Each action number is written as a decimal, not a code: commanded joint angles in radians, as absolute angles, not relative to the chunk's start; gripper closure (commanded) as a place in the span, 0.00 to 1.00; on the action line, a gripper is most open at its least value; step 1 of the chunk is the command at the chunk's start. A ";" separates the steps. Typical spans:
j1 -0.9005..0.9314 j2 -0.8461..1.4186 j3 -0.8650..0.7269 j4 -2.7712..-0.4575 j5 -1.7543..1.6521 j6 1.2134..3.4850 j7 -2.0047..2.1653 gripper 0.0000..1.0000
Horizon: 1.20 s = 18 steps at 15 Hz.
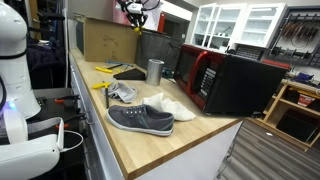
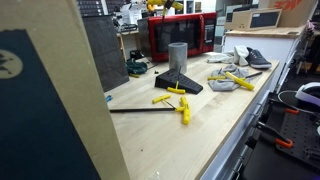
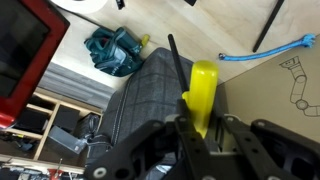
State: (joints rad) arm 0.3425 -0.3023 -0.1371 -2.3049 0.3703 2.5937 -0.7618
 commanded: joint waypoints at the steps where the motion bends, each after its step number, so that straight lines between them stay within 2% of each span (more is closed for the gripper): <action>1: 0.336 -0.320 -0.165 -2.313 0.480 2.490 -0.896 0.94; 8: 0.245 -0.296 -0.140 -2.321 0.446 2.320 -0.975 0.94; 18: 0.210 -0.249 -0.105 -2.321 0.502 2.295 -1.108 0.94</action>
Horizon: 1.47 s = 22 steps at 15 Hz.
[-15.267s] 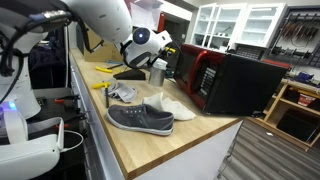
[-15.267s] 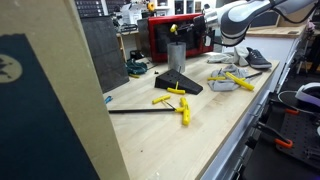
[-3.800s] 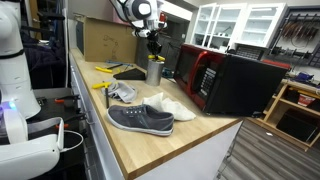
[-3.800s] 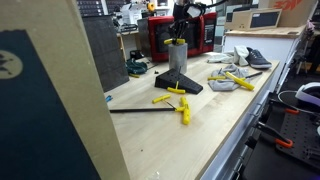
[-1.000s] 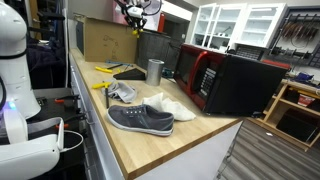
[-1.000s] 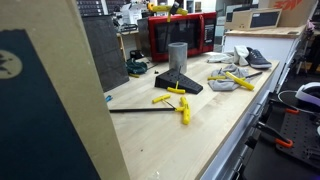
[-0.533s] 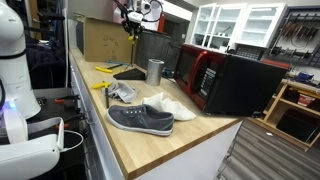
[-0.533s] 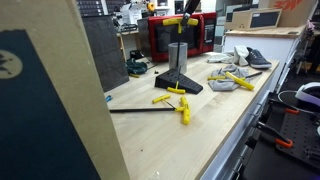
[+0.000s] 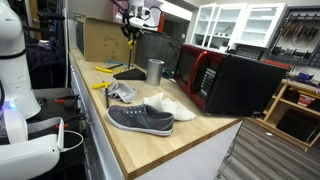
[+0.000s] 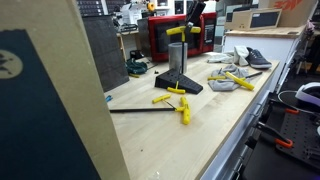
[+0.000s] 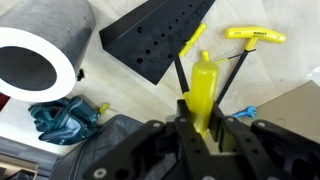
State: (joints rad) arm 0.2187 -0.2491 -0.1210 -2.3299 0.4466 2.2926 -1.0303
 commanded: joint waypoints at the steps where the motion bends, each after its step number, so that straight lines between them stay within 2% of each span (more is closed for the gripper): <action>1: 0.215 -0.247 -0.106 -2.318 0.536 2.282 -1.134 0.94; 8: 0.205 -0.244 -0.073 -2.324 0.619 2.317 -1.207 0.94; 22: 0.164 -0.238 -0.053 -2.337 0.391 2.509 -1.135 0.94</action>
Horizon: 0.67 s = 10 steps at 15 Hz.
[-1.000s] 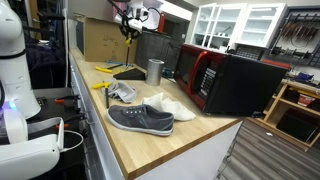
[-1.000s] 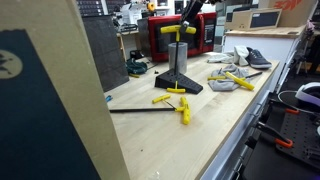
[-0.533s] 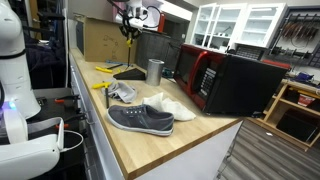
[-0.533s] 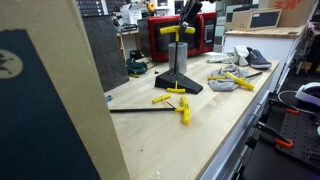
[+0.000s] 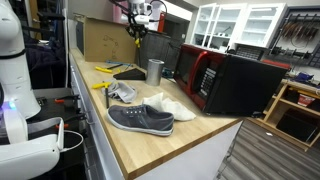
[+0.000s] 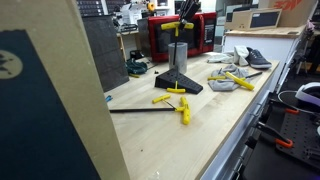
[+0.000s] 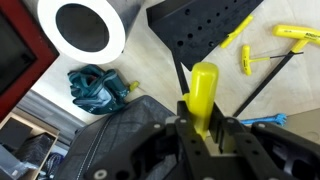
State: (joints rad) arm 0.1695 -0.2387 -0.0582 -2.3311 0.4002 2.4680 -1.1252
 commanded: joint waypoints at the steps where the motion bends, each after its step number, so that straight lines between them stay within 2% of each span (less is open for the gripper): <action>1: 0.165 -0.230 -0.058 -2.332 0.402 2.504 -1.143 0.94; 10: 0.172 -0.193 -0.081 -2.300 0.582 2.477 -1.222 0.94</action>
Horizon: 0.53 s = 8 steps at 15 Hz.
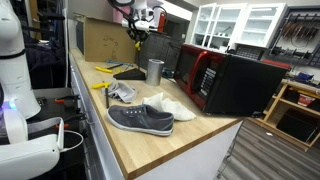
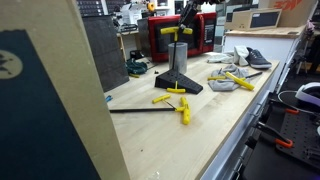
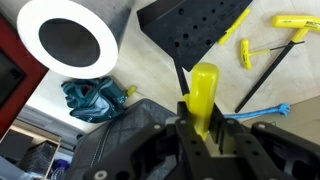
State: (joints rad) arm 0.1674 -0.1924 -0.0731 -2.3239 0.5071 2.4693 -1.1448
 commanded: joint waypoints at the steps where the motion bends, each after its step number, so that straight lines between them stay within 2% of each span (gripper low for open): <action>1: 0.172 -0.193 -0.081 -2.298 0.600 2.474 -1.231 0.94; 8: 0.157 -0.198 -0.073 -2.303 0.598 2.395 -1.200 0.94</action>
